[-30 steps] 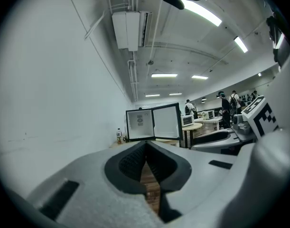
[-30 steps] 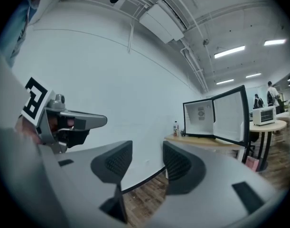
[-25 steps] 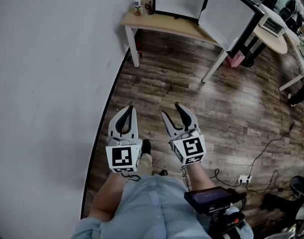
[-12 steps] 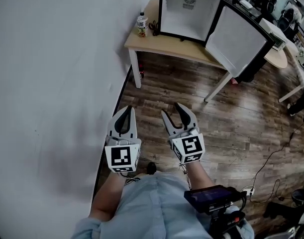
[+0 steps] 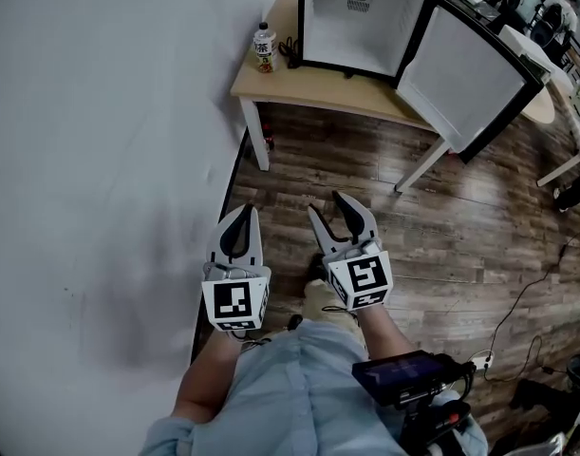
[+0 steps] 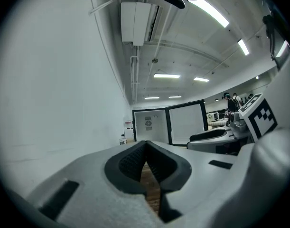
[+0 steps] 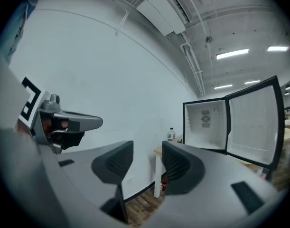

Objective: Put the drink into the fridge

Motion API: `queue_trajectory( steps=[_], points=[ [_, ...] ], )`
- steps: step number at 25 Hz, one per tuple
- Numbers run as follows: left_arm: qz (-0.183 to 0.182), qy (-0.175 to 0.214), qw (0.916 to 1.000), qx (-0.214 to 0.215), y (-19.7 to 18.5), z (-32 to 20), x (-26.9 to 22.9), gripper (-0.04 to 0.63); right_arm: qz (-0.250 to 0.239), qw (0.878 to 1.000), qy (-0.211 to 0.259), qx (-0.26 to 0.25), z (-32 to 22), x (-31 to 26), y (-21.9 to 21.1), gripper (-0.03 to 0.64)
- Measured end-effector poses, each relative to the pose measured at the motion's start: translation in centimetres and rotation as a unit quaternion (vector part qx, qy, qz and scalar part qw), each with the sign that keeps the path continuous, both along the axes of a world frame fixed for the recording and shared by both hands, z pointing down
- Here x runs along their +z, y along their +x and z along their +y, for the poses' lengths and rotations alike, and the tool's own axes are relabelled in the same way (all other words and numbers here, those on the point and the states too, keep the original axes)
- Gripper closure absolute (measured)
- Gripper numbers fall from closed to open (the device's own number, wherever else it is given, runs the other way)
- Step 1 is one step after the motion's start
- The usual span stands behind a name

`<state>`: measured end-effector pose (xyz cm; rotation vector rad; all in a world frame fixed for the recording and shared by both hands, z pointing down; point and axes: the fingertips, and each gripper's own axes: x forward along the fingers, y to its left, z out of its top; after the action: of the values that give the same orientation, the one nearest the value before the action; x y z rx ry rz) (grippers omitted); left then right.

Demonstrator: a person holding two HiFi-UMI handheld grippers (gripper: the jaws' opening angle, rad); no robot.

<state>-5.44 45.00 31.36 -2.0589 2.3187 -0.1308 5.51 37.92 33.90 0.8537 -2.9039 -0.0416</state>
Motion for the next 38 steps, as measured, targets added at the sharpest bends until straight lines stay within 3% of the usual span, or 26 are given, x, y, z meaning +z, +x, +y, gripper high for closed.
queue_trajectory(
  steps=[7, 12, 18, 23, 31, 38],
  points=[
    [-0.001, -0.020, 0.9998, -0.004, -2.3, -6.3, 2.0, 0.586, 0.007, 1.000, 0.001, -0.001, -6.6, 1.3, -2.4, 0.423],
    [-0.007, -0.042, 0.9990, -0.013, -5.4, -13.0, 3.2, 0.586, 0.009, 1.000, 0.012, -0.003, -14.5, 1.0, -5.3, 0.423],
    [-0.013, -0.059, 0.9976, -0.034, -9.5, -22.1, 2.4, 0.586, -0.002, 1.000, -0.006, -0.021, -24.7, 0.1, -9.8, 0.423],
    [-0.010, -0.059, 0.9973, -0.043, -11.5, -28.0, 1.7, 0.586, -0.007, 0.999, -0.003, -0.042, -30.9, -0.9, -13.8, 0.423],
    [0.005, -0.046, 0.9966, -0.068, -15.2, -31.6, 1.1, 0.586, -0.005, 0.997, 0.014, -0.078, -35.1, -2.3, -19.8, 0.422],
    [0.013, -0.039, 0.9961, -0.078, -19.9, -34.8, 1.6, 0.586, 0.015, 0.997, 0.006, -0.081, -38.0, -0.6, -23.4, 0.419]
  ],
)
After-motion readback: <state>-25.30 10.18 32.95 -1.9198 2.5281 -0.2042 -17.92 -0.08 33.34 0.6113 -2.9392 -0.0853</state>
